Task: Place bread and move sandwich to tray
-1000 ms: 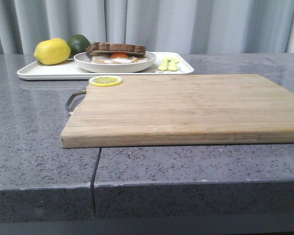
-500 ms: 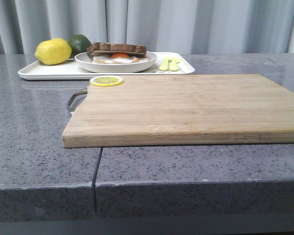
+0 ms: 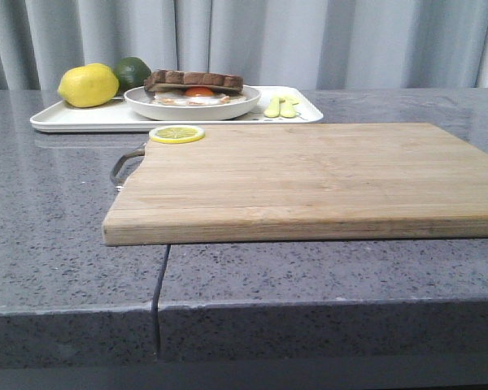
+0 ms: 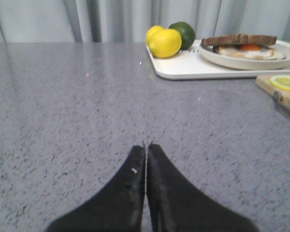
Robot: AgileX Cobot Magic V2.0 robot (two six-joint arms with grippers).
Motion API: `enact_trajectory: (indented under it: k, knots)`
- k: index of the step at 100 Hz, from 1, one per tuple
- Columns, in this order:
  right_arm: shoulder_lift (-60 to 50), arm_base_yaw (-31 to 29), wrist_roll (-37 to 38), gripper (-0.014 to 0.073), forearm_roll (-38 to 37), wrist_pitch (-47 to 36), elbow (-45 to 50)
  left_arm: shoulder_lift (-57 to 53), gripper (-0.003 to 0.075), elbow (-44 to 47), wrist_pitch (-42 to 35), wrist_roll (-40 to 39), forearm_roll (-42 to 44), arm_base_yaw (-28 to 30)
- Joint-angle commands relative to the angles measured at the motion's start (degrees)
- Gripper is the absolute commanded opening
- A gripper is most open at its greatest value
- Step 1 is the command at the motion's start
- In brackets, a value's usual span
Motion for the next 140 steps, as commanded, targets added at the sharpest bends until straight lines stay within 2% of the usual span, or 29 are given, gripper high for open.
enact_trajectory:
  k: [1, 28, 124, 140]
  knots:
    - [0.50, -0.25, 0.21, -0.0067, -0.46, -4.26, -1.49, -1.63, -0.0020, 0.28, -4.94, -0.35, 1.32, 0.47]
    - [0.50, -0.25, 0.21, -0.0067, -0.46, -4.26, -1.49, -1.63, -0.0020, 2.34, -5.85, -0.35, 3.73, 0.47]
    - [0.50, -0.25, 0.21, -0.0067, -0.52, -4.27, -1.47, -1.63, -0.0020, 2.34, -5.91, -0.35, 3.06, 0.47]
    - [0.50, -0.25, 0.16, -0.0067, -0.51, -5.64, 1.03, -1.63, -0.0020, 2.34, -5.91, -0.35, 3.06, 0.47]
